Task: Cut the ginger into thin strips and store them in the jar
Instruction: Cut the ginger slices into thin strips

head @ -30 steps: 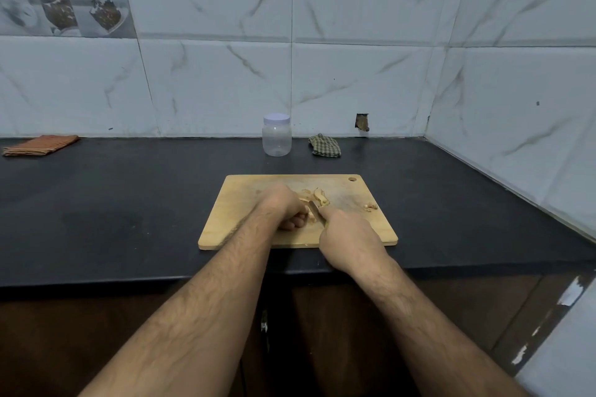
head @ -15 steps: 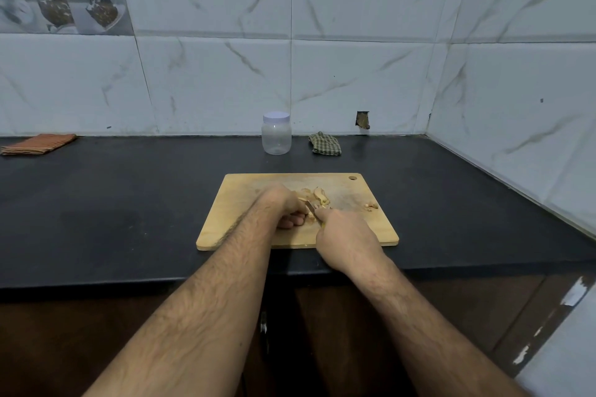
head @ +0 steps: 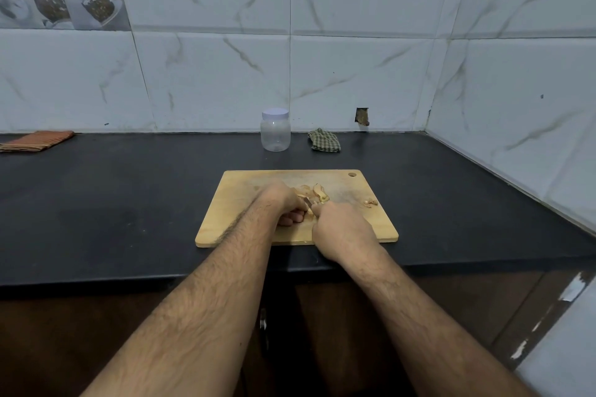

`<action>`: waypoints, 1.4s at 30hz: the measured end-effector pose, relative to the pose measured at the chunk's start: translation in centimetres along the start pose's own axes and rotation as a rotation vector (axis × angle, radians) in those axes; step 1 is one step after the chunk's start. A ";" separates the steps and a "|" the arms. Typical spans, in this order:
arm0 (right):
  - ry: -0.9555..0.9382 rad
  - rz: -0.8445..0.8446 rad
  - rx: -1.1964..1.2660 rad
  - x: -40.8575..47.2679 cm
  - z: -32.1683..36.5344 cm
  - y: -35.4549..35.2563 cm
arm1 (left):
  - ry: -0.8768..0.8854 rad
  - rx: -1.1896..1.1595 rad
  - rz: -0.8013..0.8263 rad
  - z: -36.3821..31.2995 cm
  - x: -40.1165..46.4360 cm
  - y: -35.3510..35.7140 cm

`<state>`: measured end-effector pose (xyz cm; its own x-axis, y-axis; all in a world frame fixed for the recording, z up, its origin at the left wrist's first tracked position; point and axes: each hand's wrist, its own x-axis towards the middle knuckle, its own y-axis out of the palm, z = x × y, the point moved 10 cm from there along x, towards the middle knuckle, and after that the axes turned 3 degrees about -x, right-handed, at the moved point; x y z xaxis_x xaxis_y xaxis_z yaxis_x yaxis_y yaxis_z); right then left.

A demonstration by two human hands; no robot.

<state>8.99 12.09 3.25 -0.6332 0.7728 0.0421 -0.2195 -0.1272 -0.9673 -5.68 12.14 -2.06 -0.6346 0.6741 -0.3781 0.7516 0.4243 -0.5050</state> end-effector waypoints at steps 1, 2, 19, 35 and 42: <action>0.002 -0.001 0.001 -0.1 0.0 -0.1 | 0.002 -0.001 -0.003 0.0 0.0 0.0; 0.002 -0.002 0.003 -0.2 0.0 -0.1 | 0.002 -0.003 -0.004 0.1 0.0 0.0; -0.006 -0.004 -0.017 -3.7 -1.3 0.7 | 0.005 -0.019 -0.029 0.2 -0.1 -0.2; 0.019 -0.077 0.057 -2.9 -1.7 0.2 | 0.036 -0.014 -0.047 0.0 -0.3 -0.4; 0.011 -0.074 0.084 -2.0 -1.1 0.1 | 0.048 -0.036 -0.054 0.0 -0.2 -0.5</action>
<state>11.06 11.29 2.82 -0.6049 0.7887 0.1095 -0.3271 -0.1207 -0.9373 -5.92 11.77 -1.78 -0.6659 0.6774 -0.3126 0.7228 0.4821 -0.4951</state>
